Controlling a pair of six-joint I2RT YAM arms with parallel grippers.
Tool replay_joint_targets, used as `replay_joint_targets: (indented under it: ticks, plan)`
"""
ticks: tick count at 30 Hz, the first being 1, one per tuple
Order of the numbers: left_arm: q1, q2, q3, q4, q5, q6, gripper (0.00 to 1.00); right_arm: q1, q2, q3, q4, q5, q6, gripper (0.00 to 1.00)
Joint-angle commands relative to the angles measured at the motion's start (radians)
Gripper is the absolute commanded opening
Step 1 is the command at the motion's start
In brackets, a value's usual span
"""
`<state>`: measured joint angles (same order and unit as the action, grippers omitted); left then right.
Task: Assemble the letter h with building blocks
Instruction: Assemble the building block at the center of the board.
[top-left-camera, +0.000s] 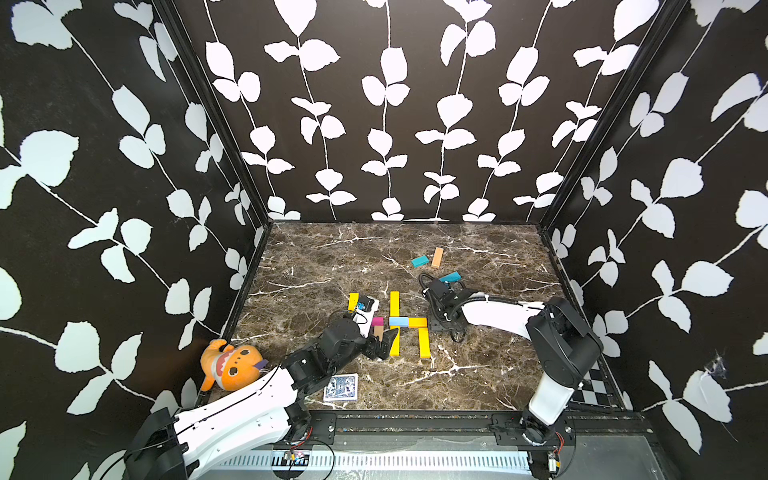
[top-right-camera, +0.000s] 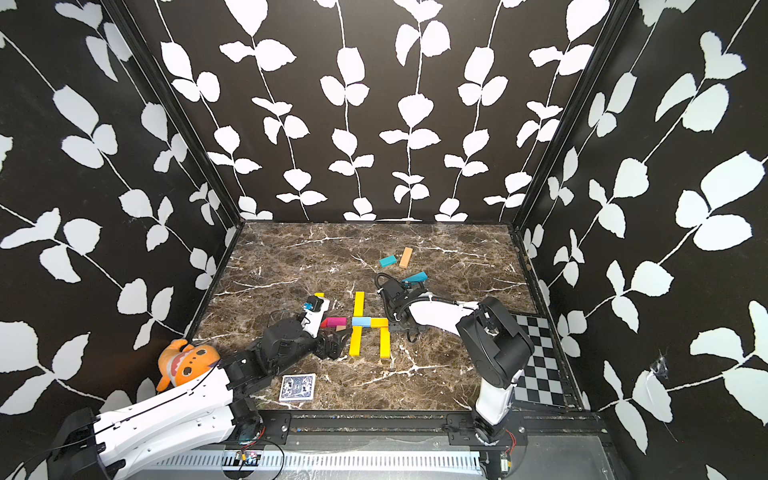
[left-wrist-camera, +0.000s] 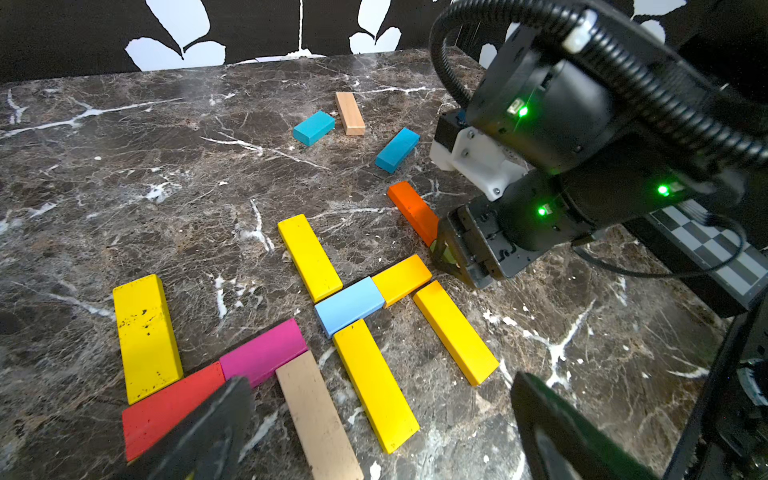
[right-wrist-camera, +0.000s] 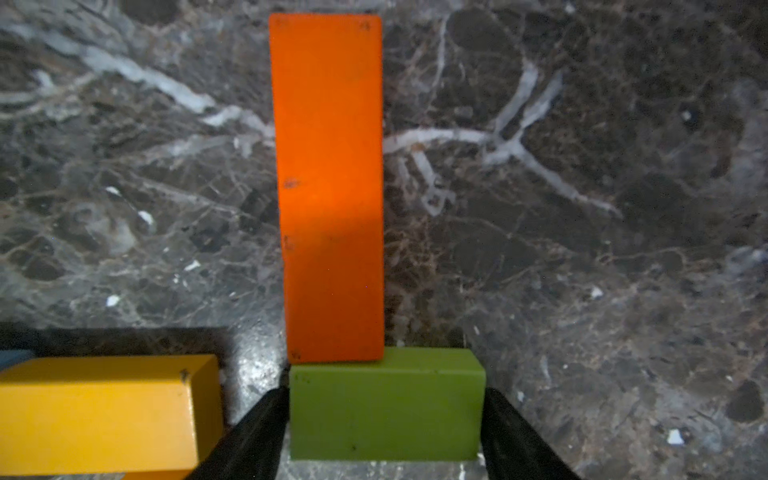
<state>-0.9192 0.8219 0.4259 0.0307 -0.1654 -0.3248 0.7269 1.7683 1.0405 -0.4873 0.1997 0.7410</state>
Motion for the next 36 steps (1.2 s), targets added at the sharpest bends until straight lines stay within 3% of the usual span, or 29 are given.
replay_joint_targets:
  ticks: [1,17,25,28,31,36]
  plan:
    - [0.006,0.004,0.03,0.028,-0.006,0.0,0.99,0.01,0.021,0.003,-0.006,0.012,0.015,0.75]
    - [0.008,0.018,0.029,0.038,0.004,-0.007,0.99,0.005,-0.033,-0.017,0.038,0.0,0.024,0.83]
    - [0.01,0.01,0.034,0.037,0.011,-0.004,0.99,-0.034,-0.16,-0.07,0.101,0.055,0.005,0.87]
    - [0.01,0.006,0.04,0.027,0.014,0.001,0.99,-0.038,-0.27,-0.082,0.117,0.07,-0.03,0.89]
    - [0.011,-0.01,0.042,0.015,0.006,0.004,0.99,-0.056,-0.343,-0.106,0.104,0.007,-0.036,0.89]
    - [0.011,-0.019,0.044,0.015,0.01,-0.002,0.99,-0.109,-0.403,-0.223,0.167,-0.255,0.013,0.89]
